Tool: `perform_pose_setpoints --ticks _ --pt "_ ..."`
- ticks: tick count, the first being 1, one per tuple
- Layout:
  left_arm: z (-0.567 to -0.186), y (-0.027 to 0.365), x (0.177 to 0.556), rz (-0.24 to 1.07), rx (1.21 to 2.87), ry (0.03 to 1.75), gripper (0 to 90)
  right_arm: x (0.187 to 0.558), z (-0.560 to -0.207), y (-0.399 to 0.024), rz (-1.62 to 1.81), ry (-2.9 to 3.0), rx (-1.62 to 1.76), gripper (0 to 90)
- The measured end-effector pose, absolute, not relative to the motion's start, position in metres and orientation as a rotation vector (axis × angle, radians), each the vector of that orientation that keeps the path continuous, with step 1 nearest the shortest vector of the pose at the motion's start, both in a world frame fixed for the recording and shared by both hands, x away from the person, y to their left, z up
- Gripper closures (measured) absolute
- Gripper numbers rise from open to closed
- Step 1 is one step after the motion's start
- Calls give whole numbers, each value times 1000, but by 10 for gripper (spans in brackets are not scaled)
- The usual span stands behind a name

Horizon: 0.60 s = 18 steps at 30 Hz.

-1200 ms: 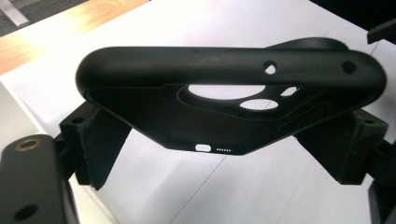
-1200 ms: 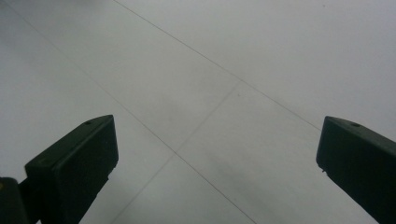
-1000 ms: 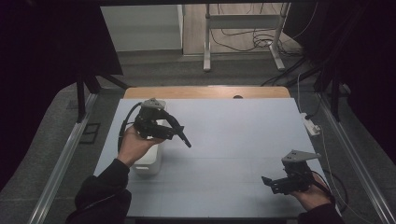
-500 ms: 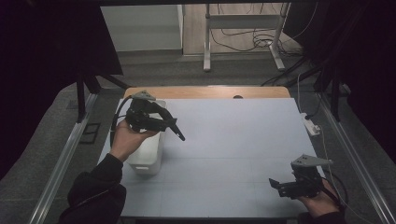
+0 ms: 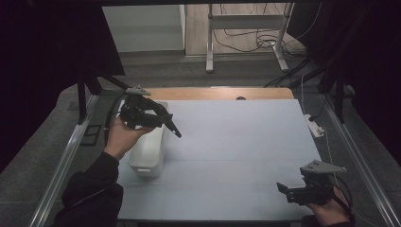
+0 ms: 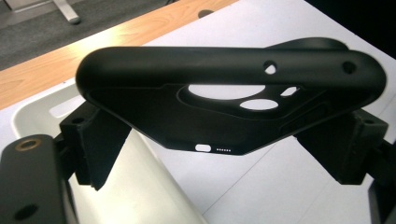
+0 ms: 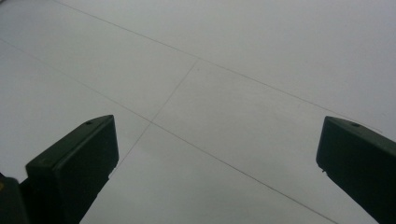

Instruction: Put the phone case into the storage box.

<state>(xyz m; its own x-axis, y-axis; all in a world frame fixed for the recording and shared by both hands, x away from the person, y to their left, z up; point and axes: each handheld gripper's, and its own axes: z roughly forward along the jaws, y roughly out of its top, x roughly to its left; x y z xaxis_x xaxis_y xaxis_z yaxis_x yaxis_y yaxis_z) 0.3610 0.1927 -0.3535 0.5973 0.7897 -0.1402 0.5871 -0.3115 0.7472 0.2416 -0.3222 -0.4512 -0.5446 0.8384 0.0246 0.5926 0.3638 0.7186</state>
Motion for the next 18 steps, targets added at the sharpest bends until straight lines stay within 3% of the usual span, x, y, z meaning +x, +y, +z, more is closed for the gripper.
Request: perform_pose_setpoints --ticks 18 --pt "-352 215 367 390 2003 1205 142 242 -452 -322 978 2296 1256 0"
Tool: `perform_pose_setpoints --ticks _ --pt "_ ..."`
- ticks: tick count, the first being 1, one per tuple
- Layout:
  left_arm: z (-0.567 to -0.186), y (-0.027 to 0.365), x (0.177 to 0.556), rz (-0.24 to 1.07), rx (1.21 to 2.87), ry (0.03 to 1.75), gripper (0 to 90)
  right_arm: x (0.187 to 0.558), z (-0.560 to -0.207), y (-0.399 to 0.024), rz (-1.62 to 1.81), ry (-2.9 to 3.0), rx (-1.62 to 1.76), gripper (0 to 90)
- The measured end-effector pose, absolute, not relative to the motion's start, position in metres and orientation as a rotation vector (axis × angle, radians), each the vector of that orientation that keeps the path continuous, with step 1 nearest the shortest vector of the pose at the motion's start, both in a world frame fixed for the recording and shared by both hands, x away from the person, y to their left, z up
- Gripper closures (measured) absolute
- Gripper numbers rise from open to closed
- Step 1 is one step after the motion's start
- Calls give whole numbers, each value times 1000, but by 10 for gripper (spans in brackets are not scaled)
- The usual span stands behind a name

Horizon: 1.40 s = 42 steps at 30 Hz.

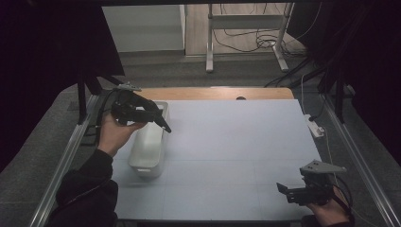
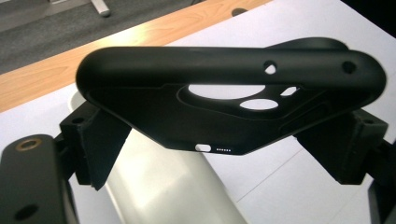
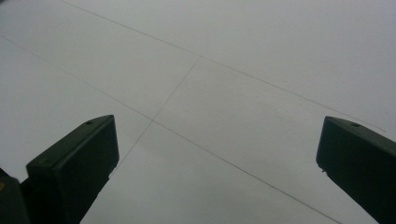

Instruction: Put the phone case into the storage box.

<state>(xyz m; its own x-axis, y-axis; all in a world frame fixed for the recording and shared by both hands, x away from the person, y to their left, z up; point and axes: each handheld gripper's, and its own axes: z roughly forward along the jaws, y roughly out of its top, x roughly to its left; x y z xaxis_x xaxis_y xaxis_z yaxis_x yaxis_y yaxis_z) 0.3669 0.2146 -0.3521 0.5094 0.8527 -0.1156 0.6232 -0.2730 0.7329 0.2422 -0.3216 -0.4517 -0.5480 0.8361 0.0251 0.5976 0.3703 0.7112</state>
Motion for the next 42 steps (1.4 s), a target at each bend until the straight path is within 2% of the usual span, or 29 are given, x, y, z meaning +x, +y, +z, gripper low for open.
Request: perform_pose_setpoints --ticks 15,42 --pt "-354 225 378 442 1999 1300 142 243 -452 -321 973 2315 1243 0" --pt "-370 222 413 491 1963 1470 143 243 -452 -320 973 2331 1234 0"
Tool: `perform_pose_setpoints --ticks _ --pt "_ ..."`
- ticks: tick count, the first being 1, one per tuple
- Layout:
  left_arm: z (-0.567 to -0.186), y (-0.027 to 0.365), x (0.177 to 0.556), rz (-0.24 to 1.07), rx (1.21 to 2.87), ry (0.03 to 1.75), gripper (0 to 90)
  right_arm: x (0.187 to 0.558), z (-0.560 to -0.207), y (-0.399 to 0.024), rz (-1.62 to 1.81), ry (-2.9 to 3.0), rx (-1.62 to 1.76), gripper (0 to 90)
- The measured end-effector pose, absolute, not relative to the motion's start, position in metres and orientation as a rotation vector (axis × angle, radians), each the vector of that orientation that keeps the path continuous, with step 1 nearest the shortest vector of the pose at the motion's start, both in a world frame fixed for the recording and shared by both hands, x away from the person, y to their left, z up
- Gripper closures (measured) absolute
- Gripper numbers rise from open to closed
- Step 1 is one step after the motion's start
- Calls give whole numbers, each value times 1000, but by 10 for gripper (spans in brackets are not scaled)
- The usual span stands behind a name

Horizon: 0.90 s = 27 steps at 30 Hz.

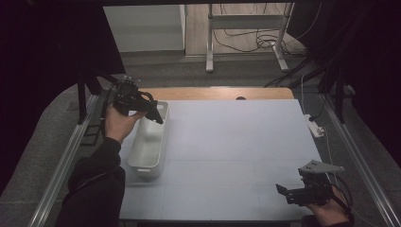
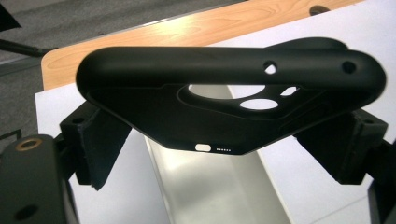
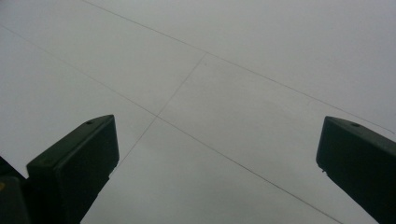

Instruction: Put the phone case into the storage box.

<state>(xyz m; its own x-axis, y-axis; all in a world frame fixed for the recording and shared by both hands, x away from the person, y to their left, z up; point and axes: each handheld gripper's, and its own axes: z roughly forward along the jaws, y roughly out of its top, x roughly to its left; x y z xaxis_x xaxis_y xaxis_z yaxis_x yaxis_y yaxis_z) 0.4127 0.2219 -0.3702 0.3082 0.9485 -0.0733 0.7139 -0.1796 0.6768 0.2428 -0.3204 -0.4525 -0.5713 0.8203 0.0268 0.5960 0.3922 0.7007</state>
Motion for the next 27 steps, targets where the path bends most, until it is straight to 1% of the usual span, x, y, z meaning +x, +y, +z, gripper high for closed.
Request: perform_pose_setpoints --ticks 27 --pt "-394 210 456 530 1923 1651 142 242 -453 -320 977 2347 1218 0"
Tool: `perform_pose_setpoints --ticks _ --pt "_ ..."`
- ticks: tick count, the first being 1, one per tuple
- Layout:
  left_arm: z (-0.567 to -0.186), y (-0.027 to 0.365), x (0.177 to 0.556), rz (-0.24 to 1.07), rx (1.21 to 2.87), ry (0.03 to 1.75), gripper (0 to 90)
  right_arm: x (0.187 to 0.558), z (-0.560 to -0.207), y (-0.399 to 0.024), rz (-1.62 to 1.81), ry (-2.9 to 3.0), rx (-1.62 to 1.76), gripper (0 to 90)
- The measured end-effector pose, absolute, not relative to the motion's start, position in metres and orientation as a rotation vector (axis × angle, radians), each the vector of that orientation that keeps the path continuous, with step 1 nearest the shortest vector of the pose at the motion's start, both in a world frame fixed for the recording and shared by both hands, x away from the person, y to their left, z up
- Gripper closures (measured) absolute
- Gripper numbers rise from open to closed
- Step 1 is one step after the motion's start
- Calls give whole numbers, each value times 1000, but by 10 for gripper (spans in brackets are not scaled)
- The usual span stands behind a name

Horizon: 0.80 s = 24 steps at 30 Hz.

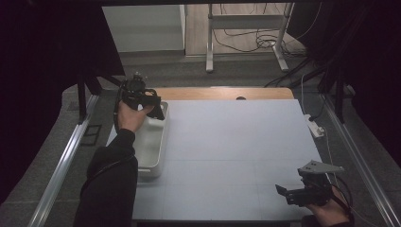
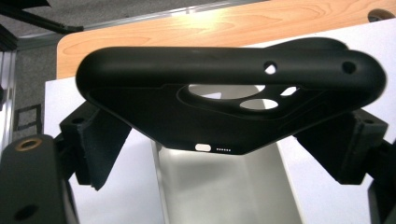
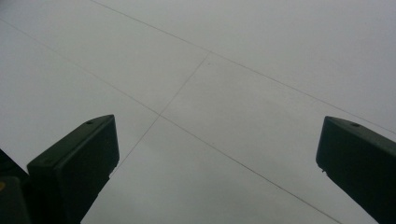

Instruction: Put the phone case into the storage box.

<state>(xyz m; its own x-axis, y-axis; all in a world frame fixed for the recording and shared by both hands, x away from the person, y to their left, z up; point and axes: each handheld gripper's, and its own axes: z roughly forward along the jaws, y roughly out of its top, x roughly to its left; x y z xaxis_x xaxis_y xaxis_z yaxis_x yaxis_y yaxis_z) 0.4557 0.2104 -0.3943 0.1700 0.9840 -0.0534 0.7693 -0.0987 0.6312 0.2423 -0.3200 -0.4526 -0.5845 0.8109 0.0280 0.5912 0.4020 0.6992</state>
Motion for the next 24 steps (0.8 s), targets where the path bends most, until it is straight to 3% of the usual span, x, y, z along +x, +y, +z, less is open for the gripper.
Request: perform_pose_setpoints --ticks 24 --pt "-411 194 482 567 1909 1751 141 242 -453 -319 972 2356 1202 0"
